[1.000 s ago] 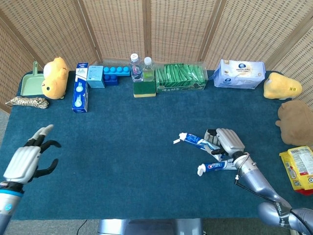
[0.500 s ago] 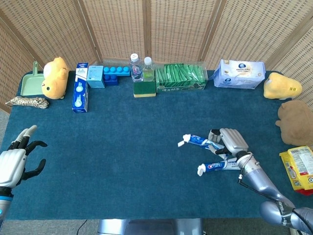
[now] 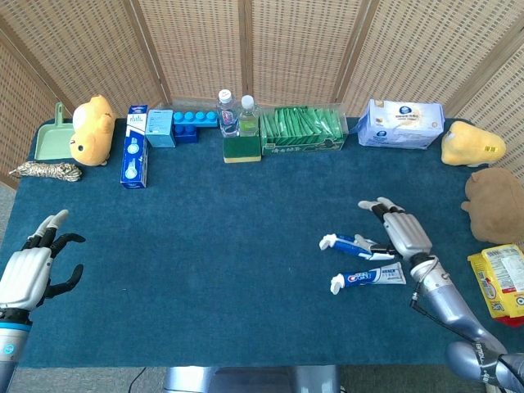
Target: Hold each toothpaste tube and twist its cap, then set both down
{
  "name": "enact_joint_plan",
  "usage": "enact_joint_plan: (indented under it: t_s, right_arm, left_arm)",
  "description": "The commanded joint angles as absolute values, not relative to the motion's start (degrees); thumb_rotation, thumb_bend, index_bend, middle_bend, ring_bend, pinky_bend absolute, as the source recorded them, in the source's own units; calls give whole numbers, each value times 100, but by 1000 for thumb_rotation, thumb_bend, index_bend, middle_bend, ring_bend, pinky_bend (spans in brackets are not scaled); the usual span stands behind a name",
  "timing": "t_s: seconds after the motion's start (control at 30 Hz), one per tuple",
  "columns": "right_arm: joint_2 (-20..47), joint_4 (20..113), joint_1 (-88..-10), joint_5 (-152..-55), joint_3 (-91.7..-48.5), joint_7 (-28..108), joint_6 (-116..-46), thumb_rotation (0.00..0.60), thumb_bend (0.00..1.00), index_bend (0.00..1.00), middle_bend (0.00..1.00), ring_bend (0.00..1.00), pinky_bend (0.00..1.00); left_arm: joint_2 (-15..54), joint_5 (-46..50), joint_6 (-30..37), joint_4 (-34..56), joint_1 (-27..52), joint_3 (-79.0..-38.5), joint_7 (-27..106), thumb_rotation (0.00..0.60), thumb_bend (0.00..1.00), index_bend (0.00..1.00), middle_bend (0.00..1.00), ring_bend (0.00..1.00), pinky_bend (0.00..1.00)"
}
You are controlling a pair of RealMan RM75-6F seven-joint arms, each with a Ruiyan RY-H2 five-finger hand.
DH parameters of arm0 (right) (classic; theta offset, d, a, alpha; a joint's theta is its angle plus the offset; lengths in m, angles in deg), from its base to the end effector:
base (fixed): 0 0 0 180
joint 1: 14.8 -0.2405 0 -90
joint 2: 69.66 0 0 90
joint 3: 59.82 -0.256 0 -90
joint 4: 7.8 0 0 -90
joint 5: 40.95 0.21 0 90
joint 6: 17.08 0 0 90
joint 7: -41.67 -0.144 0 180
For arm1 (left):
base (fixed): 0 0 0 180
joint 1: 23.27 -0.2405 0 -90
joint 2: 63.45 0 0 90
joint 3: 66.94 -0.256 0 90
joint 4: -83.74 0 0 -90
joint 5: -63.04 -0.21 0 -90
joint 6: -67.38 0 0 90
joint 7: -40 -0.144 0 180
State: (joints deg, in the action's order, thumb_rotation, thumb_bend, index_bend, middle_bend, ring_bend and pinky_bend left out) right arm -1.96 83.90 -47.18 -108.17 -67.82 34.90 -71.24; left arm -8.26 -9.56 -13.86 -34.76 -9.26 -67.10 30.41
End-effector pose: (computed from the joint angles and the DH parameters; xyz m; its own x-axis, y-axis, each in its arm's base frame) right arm -0.2384 -0.3261 0.0946 0.1956 -0.3201 0.9270 -0.9792 -0.1156 0.1667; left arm -0.2372 0.1985 0.1605 0.2610 0.1365 0.9556 0.9625 0.0397 -0.2685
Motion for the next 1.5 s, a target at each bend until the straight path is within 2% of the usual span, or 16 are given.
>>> enact_joint_plan:
  t_s: [0.03, 0.1, 0.23, 0.27, 0.6, 0.83, 1.07, 1.5]
  right_arm:
    - [-197, 8379, -4570, -10890, -6837, 3321, -7355, 301, 377, 145, 187, 58, 163]
    - [-181, 8413, -4425, -11040, -6851, 3225, -7652, 345, 377, 149, 192, 65, 163]
    - [-192, 8525, -4161, -11351, -6795, 3192, -8154, 564, 372, 191, 213, 84, 166]
    - [-196, 8535, -4118, -11403, -6773, 3230, -8234, 595, 373, 211, 219, 90, 167]
    - [50, 8767, -3168, -11523, -6392, 5244, -9859, 600, 378, 265, 224, 95, 171]
    - [105, 8873, -2627, -11821, -6121, 5456, -10481, 600, 379, 294, 233, 105, 172]
    - [10, 8929, -2305, -12159, -6005, 5385, -10795, 600, 378, 300, 239, 111, 171]
    - [79, 8746, -2217, -12247, -6132, 5115, -10617, 600, 378, 303, 238, 118, 171]
  left_arm:
    - [-779, -960, -1410, -3415, -953, -6682, 2943, 600, 367, 292, 34, 0, 130]
    - [-721, -977, -1416, -3331, -989, -6699, 2852, 600, 367, 284, 34, 0, 118]
    - [-636, -989, -1433, -3196, -1092, -6750, 2788, 600, 367, 267, 35, 0, 108]
    - [-626, -997, -1446, -3173, -1115, -6761, 2782, 600, 367, 263, 39, 0, 107]
    - [-333, -1582, -2137, -2531, -1735, -6966, 3030, 600, 367, 248, 80, 0, 100]
    - [-179, -1873, -2492, -2284, -2095, -7079, 3123, 600, 367, 246, 98, 0, 100]
    - [-230, -1861, -2494, -2371, -2298, -7152, 3036, 600, 368, 226, 81, 0, 95]
    - [-313, -2035, -2582, -2590, -2419, -7027, 2863, 600, 367, 223, 79, 0, 93]
